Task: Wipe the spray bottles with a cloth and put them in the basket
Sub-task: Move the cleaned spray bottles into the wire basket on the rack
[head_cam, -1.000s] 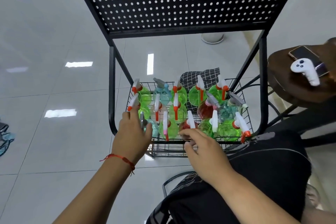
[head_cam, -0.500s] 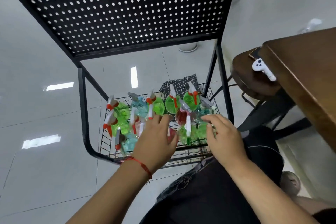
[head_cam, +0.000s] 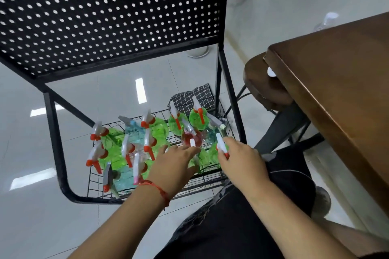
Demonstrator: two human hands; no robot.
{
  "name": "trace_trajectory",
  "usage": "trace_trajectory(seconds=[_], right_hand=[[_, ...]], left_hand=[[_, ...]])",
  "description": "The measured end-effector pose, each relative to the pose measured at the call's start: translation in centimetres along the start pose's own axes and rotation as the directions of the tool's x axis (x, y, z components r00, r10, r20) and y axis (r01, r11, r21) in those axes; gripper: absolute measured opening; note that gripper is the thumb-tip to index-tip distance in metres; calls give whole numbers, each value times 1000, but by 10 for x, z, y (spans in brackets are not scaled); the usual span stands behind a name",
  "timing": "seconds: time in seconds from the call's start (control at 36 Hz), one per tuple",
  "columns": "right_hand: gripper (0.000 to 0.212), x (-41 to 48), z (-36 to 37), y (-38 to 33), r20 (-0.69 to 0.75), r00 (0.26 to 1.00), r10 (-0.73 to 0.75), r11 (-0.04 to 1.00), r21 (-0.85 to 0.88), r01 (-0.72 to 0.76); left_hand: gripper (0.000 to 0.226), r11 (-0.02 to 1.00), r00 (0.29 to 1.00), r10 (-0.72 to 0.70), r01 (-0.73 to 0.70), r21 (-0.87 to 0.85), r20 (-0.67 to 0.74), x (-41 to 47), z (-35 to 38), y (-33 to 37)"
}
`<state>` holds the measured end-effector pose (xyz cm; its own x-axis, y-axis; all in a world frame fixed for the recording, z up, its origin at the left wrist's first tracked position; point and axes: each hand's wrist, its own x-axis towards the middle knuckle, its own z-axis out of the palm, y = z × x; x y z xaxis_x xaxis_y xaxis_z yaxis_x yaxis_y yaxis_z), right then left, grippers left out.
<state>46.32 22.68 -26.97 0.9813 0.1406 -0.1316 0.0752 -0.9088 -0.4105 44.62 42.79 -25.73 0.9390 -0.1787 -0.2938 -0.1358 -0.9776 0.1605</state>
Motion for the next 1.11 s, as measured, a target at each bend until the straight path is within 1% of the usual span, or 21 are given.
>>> trace_trajectory(seconds=[0.14, 0.25, 0.33, 0.39, 0.42, 0.47, 0.53, 0.56, 0.61, 0.67, 0.75, 0.81, 0.97, 1.06, 1.11], right_hand=[[27, 1, 4, -1, -15, 1000, 11, 1000, -14, -11], [27, -1, 4, 0, -18, 1000, 24, 999, -39, -25], [29, -5, 3, 0, -28, 1000, 10, 997, -80, -12], [32, -8, 1, -2, -67, 998, -7, 996, -95, 0], [34, -10, 0, -2, -97, 995, -20, 996, -87, 12], [34, -10, -2, -5, -163, 985, -53, 998, -48, 46], [35, -6, -5, -9, -206, 976, -70, 997, -44, 63], [36, -1, -7, -11, -199, 978, -67, 997, -51, 58], [44, 9, -12, -18, -142, 989, -35, 997, -71, 25], [52, 20, -16, -26, -77, 997, -3, 992, -128, -7], [58, 34, -18, -35, 5, 998, 58, 971, -231, -56], [54, 39, -19, -39, 45, 995, 91, 960, -270, -76], [37, 50, -34, -44, 66, 994, 90, 926, -373, -60], [27, 63, -37, -45, 99, 991, 90, 907, -419, -41], [26, 68, -36, -45, 114, 990, 85, 900, -436, -27]], left_hand=[[50, 999, 999, -5, 3, -34, -40, 1, 6, 2], [51, 1000, 999, -1, 0, -10, -52, 0, 8, 1], [59, 1000, 999, 12, -12, -12, -36, -4, 4, 0], [65, 999, 999, 25, -26, -21, -30, -7, -5, -2], [65, 998, 999, 28, -29, -49, -32, -9, -12, -4], [58, 987, 998, 14, -24, -158, -63, -10, -25, -8], [49, 969, 994, -41, 15, -245, -103, -5, -37, -9], [47, 959, 990, -82, 48, -278, -111, 0, -40, -9], [50, 945, 984, -149, 113, -307, -99, 13, -39, -8], [51, 955, 981, -168, 136, -265, -101, 28, -34, -6], [49, 978, 984, -164, 152, -143, -71, 45, -28, -1], [46, 983, 986, -164, 160, -86, -38, 50, -25, 2], [26, 970, 983, -173, 160, -181, -58, 62, -11, -8], [26, 970, 987, -145, 128, -207, -69, 63, -11, -8], [30, 972, 989, -126, 108, -207, -76, 63, -12, -9]])
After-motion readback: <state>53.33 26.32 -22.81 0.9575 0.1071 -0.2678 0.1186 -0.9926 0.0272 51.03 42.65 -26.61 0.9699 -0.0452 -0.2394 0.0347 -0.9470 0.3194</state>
